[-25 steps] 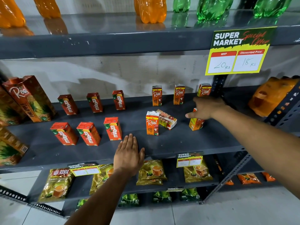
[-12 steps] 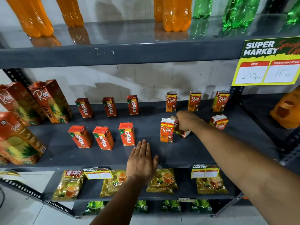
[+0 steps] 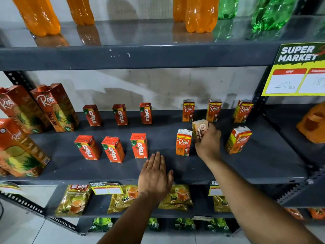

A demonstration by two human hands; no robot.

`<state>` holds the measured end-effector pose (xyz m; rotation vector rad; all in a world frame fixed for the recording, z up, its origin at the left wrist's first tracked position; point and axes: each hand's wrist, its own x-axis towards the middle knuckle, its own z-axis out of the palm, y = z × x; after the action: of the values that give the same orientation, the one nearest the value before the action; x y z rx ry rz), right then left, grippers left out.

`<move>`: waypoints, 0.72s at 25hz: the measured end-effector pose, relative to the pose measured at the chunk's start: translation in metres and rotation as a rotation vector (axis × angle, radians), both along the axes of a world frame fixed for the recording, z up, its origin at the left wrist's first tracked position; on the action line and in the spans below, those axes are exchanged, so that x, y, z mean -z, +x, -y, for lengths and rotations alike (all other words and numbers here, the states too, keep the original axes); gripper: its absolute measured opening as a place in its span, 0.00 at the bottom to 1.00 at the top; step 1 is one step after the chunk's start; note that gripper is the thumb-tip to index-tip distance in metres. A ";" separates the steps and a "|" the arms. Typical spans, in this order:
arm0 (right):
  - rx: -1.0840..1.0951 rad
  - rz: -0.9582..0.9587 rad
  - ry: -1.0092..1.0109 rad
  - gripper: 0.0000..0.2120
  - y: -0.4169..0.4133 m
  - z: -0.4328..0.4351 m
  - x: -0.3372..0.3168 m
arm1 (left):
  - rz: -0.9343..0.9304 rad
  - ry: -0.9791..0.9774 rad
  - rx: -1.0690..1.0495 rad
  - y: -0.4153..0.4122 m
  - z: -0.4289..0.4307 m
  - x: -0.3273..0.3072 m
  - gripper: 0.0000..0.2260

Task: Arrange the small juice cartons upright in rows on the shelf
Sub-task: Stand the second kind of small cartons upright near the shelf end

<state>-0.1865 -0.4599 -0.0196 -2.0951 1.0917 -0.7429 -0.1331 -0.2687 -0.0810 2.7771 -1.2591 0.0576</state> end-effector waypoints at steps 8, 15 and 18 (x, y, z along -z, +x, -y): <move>0.096 0.032 0.098 0.29 -0.016 -0.011 0.021 | -0.025 -0.025 -0.016 -0.002 0.000 0.000 0.31; 0.044 -0.068 0.043 0.23 -0.024 -0.005 0.023 | -0.035 -0.018 -0.014 -0.002 -0.001 0.001 0.31; -0.005 -0.249 -0.208 0.24 -0.038 -0.002 0.005 | -0.033 -0.022 -0.016 -0.001 -0.001 0.001 0.31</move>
<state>-0.2243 -0.4575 -0.0247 -2.4165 1.1827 -0.6269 -0.1342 -0.2678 -0.0820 2.7584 -1.2211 0.0271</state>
